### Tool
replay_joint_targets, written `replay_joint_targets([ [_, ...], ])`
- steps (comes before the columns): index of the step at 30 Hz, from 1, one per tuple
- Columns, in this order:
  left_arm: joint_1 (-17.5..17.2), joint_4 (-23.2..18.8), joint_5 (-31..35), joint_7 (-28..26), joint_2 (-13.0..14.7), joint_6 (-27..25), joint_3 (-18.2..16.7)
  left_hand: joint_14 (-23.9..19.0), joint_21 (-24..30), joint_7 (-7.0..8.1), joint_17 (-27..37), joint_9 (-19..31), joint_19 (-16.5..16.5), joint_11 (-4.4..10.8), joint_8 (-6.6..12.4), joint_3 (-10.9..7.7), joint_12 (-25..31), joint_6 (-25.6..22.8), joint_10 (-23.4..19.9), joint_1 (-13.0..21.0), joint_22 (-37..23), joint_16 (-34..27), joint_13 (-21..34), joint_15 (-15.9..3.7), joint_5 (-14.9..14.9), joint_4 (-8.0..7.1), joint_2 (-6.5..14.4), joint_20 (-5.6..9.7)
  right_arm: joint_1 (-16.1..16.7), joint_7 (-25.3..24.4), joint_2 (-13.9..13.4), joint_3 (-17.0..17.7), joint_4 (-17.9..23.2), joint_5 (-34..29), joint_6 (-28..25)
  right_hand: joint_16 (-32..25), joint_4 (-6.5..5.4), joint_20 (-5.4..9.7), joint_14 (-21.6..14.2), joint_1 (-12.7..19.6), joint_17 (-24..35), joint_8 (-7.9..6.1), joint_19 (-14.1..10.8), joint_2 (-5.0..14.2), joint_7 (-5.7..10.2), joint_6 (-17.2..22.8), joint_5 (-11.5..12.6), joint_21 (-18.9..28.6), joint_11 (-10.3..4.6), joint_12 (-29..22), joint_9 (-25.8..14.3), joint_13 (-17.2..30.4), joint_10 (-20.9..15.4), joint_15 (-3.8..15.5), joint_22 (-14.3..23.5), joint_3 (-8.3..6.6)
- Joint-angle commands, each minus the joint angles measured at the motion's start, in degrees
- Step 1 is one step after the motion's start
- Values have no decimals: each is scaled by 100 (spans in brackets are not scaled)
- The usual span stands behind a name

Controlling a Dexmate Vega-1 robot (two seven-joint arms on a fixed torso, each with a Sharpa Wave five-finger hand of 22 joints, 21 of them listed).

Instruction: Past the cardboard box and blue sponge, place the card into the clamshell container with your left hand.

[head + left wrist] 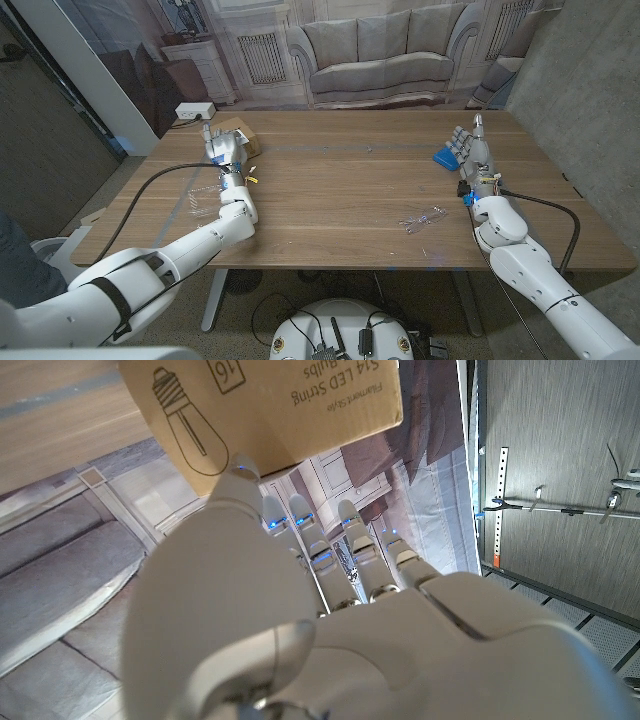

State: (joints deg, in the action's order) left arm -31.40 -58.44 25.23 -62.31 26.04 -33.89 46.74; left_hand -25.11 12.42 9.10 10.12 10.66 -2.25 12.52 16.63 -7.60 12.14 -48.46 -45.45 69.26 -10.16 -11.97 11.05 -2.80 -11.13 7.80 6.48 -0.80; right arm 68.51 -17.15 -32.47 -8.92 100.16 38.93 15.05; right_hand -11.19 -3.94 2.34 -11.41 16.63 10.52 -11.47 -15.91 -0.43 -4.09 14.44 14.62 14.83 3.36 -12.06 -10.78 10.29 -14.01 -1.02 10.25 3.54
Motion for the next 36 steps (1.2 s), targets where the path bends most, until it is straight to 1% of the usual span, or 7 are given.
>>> replay_joint_targets([
  [1, 12, 96, -28, -169, -47, 103, 8, -118, 15, -15, 14, -4, -75, -16, 24, -51, 35, -113, -120, 73, -1, -31, 15, -620, 7, 0, 10, 33, 38, -15, -11, 29, 27, 17, -7, 19, -9, 48, -47, 22, 22, 20, -56, 40, -7, 39, -10, -25, -1, 2, -14, 28, -36, -9, 25, 42],
  [7, -60, 123, 120, -169, -111, 170, -150, -194, 18, -21, 11, -7, -150, -17, 57, -80, 37, -272, -250, 118, 0, -20, 14, -651, 11, 11, 9, 64, 45, -21, -17, 36, 45, 23, -22, 20, -9, 45, -46, 23, 22, 19, -58, 46, -8, 40, -11, -38, -17, 5, -14, 28, -30, -10, 26, 47],
  [12, -109, 161, 252, -169, -169, 233, -275, -303, 17, -66, 8, -12, -222, -17, 73, -113, 33, -410, -390, 164, 0, -16, 12, -672, 17, 17, 6, 105, 49, -8, -22, 43, 54, 31, -20, 23, -9, 44, -42, 22, 23, 18, -60, 48, -15, 43, -12, -45, -4, 3, -14, 28, -36, -3, 26, 51],
  [16, -137, 156, 319, -169, -194, 277, -357, -394, 26, -76, 9, -15, -312, -18, 83, -139, 28, -512, -493, 193, 3, -16, 11, -631, 21, 16, 10, 157, 54, -2, -22, 53, 50, 42, -17, 23, -9, 42, -41, 21, 23, 18, -60, 49, -13, 43, -12, -50, 5, 2, -14, 28, -39, -7, 27, 54],
  [22, -170, 199, 481, -169, -284, 378, -519, -563, 13, -93, 8, -18, -425, -23, 120, -177, 42, -752, -776, 221, 10, -11, 8, -713, 30, 1, 6, 232, 73, 7, -22, 76, 34, 56, 5, 21, -9, 39, -50, 21, 23, 18, -61, 51, -10, 44, -13, -59, -16, 5, -14, 28, -33, -11, 27, 59],
  [32, -219, 311, 794, -169, -456, 543, -799, -958, 8, -149, 2, -18, -671, -29, 211, -234, 40, -1207, -1262, 240, 16, -21, -2, -809, 35, -35, 2, 378, 112, 17, -31, 114, 31, 80, 21, 22, -7, 36, -50, 22, 23, 19, -62, 53, -10, 41, -14, -72, 1, 0, -14, 28, -46, -13, 28, 66],
  [36, -232, 318, 849, -169, -484, 568, -845, -1187, 5, -191, 0, -19, -802, -24, 266, -273, 37, -1436, -1513, 250, 20, -27, -6, -841, 37, -52, 15, 518, 136, 10, -37, 132, 43, 86, 22, 23, -7, 37, -51, 22, 23, 18, -61, 54, -10, 43, -15, -78, -5, 2, -14, 28, -43, -13, 28, 69],
])
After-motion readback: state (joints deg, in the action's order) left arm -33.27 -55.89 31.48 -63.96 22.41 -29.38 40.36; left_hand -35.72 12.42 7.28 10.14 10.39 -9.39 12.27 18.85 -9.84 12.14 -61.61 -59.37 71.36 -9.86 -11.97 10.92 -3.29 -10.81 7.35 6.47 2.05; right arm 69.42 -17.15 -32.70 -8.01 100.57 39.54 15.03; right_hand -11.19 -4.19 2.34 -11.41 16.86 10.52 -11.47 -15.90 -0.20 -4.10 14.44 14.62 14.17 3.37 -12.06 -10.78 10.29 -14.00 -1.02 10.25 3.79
